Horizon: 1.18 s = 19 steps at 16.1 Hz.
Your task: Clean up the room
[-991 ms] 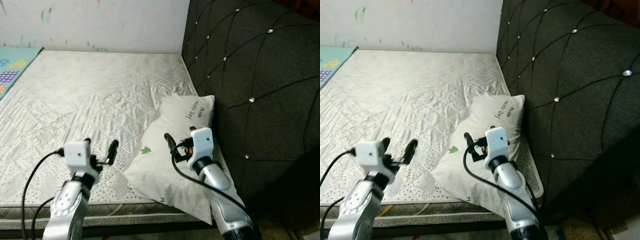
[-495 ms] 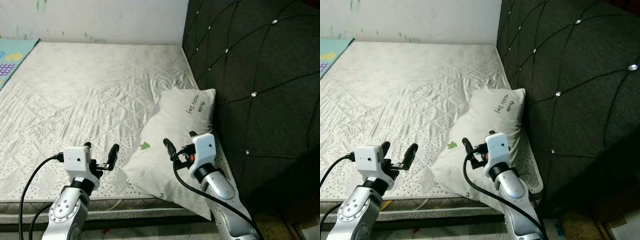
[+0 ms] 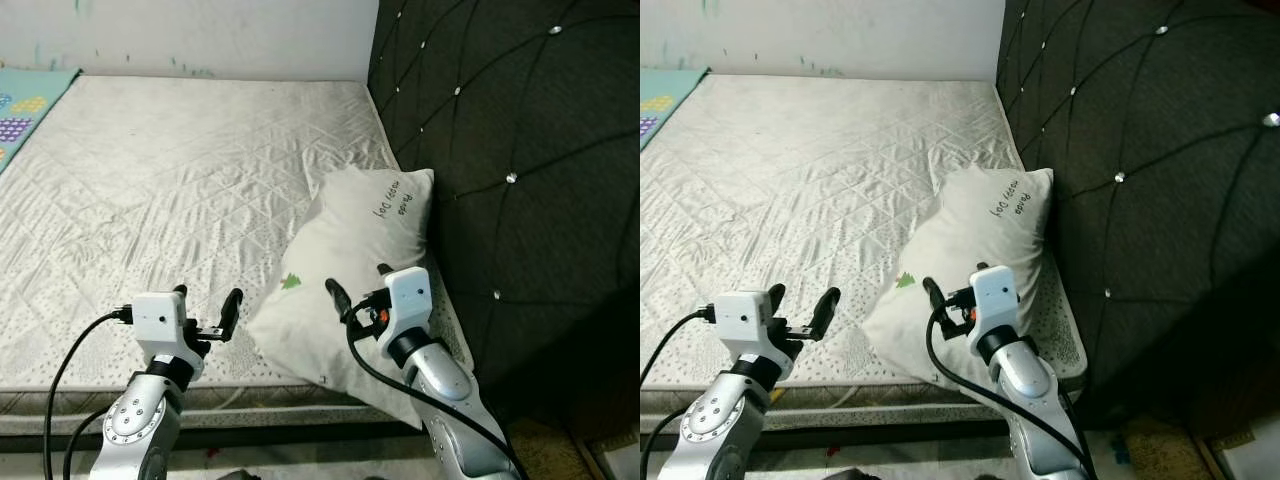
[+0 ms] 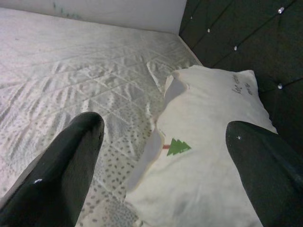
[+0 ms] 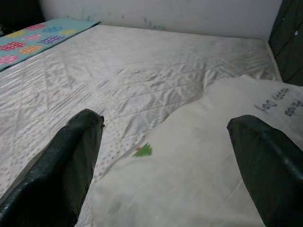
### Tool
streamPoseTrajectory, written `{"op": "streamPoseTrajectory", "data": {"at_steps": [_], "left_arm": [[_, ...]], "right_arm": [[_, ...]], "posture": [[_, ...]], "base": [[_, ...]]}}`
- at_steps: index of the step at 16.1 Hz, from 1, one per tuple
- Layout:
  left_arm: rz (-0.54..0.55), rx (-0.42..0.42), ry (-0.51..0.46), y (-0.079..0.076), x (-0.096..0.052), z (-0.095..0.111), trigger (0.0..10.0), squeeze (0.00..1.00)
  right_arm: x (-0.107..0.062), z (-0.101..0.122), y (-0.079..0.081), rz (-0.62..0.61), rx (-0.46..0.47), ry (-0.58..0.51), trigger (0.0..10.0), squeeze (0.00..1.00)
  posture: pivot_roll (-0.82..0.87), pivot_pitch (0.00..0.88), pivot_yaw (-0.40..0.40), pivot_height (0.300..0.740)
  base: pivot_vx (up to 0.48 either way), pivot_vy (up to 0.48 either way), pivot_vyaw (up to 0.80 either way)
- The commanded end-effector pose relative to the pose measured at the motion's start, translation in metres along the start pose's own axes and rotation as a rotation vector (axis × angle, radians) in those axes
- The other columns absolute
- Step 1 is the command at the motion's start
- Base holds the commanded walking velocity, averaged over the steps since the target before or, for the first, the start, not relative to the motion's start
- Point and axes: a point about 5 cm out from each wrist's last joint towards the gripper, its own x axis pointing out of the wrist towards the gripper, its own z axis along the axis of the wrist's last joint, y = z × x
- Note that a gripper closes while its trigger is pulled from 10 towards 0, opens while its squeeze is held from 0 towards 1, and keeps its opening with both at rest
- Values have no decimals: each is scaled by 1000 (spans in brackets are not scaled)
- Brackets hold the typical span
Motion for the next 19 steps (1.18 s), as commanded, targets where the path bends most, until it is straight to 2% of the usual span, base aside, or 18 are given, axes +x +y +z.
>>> {"op": "streamPoseTrajectory", "data": {"at_steps": [1,7,19], "left_arm": [[2,2,-11,0,-1,5,10000,0],[-27,-15,-33,-3,1,8,10000,0],[-37,-24,-38,-3,2,9,10000,0]], "right_arm": [[-2,3,0,1,3,-5,10000,0],[0,4,-1,3,6,1,10000,0],[2,6,-3,-5,-8,-1,10000,0]], "posture": [[-104,90,-32,676],[-104,83,-34,676],[-107,90,-39,676]], "base": [[0,0,0],[0,0,0],[440,0,0]]}}
